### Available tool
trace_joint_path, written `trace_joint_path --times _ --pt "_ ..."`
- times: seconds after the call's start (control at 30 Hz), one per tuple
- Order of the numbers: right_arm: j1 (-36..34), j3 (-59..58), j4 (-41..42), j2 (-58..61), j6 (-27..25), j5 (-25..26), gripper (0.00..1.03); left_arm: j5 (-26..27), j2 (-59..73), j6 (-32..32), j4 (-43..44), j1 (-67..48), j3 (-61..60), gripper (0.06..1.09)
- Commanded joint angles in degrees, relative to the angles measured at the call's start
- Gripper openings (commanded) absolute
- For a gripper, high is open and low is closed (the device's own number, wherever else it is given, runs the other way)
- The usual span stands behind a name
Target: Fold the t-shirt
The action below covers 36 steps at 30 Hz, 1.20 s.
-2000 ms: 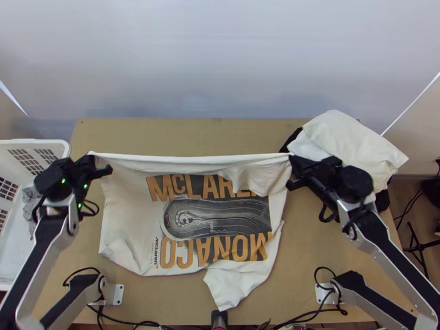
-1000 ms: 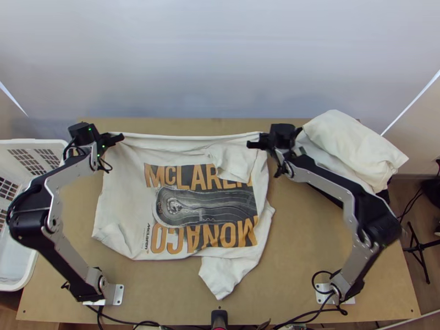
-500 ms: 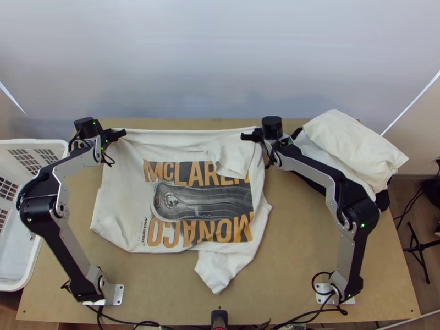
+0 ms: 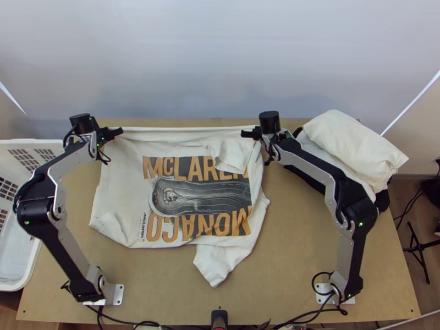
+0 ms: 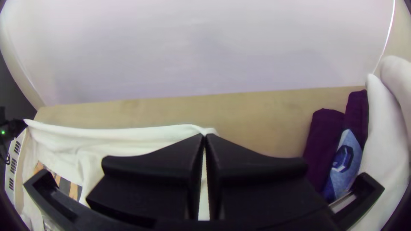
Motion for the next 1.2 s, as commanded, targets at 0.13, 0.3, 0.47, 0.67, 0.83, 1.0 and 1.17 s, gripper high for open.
trace_joint_path --times 0.13,0.3,0.47,0.67,0.83,1.0,1.17 --pt "-0.1 2.4 -24.2 -2.0 5.9 -1.5 0.03 6.9 -6.4 4.2 -18.2 2.6 -1.9 0.09" --pt "0.2 0.5 -29.9 -4.3 6.1 -2.8 0.03 7.1 -8.5 7.3 -18.5 4.6 -4.9 0.09" --pt "1.1 -4.1 -30.2 -7.8 6.3 -3.9 0.03 8.1 -10.0 10.3 -18.8 6.1 -7.7 0.09" --pt "4.3 -10.0 -29.3 -10.0 6.2 -4.3 0.03 8.1 -10.3 11.9 -18.8 6.9 -10.9 0.09" --pt "7.6 -12.6 -28.3 -11.1 6.8 -4.3 0.03 8.1 -12.1 12.2 -18.6 6.8 -15.2 0.09" --pt "9.0 -13.3 -28.2 -12.9 7.2 -4.2 0.15 8.1 -12.4 12.2 -18.8 6.4 -16.1 0.11" --pt "9.1 -15.3 -31.6 -19.1 9.5 -4.3 0.7 6.9 -18.9 14.9 -19.1 5.9 -18.9 0.91"
